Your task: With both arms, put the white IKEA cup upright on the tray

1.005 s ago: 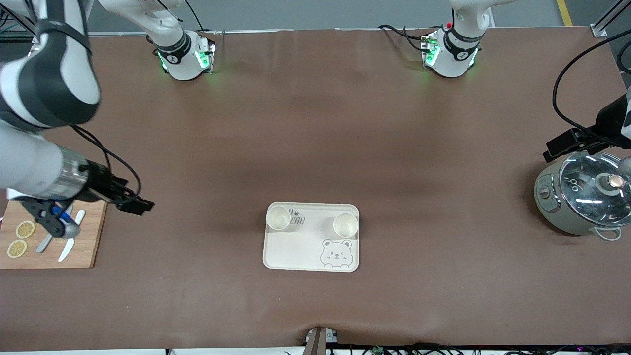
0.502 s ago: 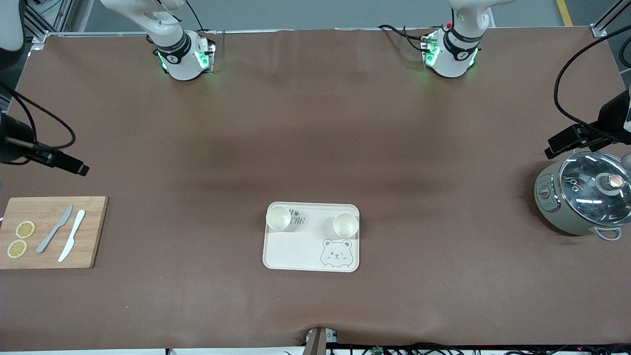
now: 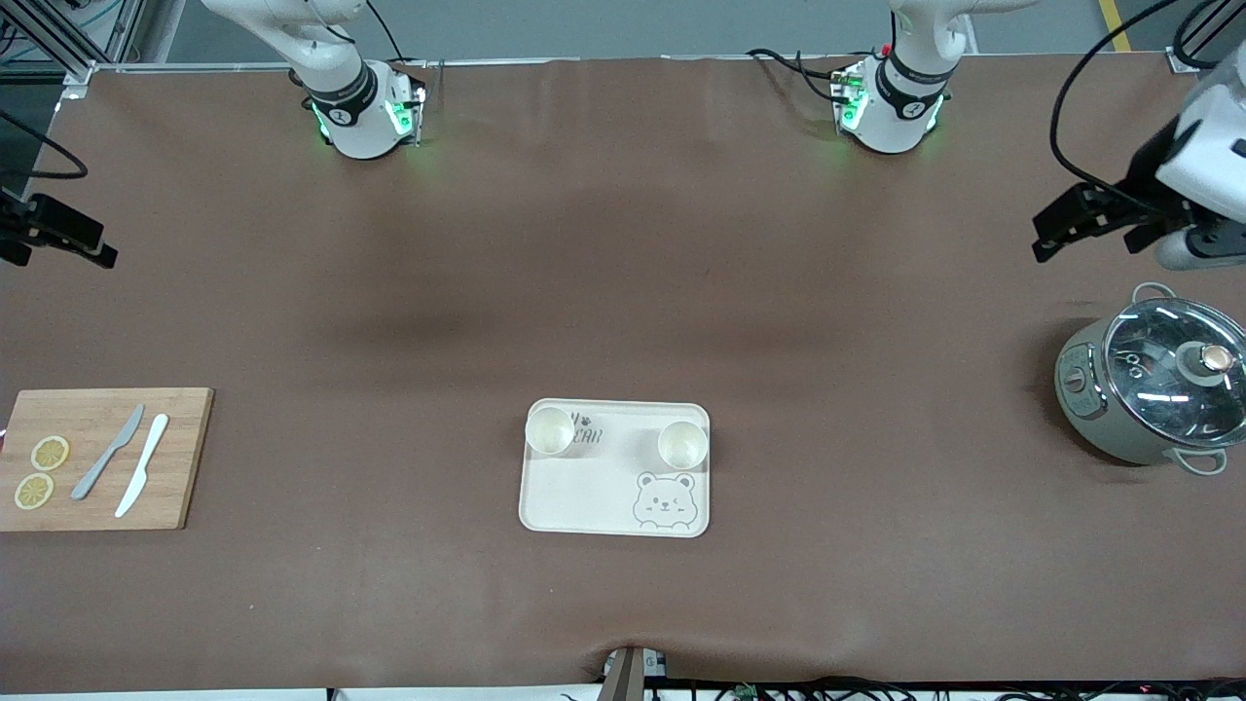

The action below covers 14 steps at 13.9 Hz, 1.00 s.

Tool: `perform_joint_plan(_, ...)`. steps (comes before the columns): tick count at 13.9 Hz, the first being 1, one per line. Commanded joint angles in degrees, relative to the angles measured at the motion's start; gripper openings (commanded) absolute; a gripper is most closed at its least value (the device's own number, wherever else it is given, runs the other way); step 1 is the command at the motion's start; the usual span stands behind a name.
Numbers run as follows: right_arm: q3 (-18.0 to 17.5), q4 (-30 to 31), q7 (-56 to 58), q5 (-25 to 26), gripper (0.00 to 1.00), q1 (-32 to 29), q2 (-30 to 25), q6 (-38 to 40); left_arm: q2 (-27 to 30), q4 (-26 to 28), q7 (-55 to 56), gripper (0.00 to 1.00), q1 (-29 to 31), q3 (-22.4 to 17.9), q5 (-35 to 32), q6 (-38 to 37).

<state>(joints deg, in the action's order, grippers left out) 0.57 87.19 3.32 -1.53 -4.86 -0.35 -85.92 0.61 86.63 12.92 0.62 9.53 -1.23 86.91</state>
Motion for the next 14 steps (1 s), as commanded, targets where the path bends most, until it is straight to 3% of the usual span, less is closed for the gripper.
perform_joint_plan(1, -1.2, 3.3, 1.0, 1.2, 1.00, -0.7, -2.2, -0.7, 4.7, 5.3, 0.2, 1.00, -3.3, -3.0, -1.1, 0.7)
perform_joint_plan(14, -0.9, 2.5, 1.6, 1.9, 1.00, -0.9, -3.8, 1.1, 5.3, 5.4, -2.1, 1.00, -1.1, -2.9, 0.3, 0.4)
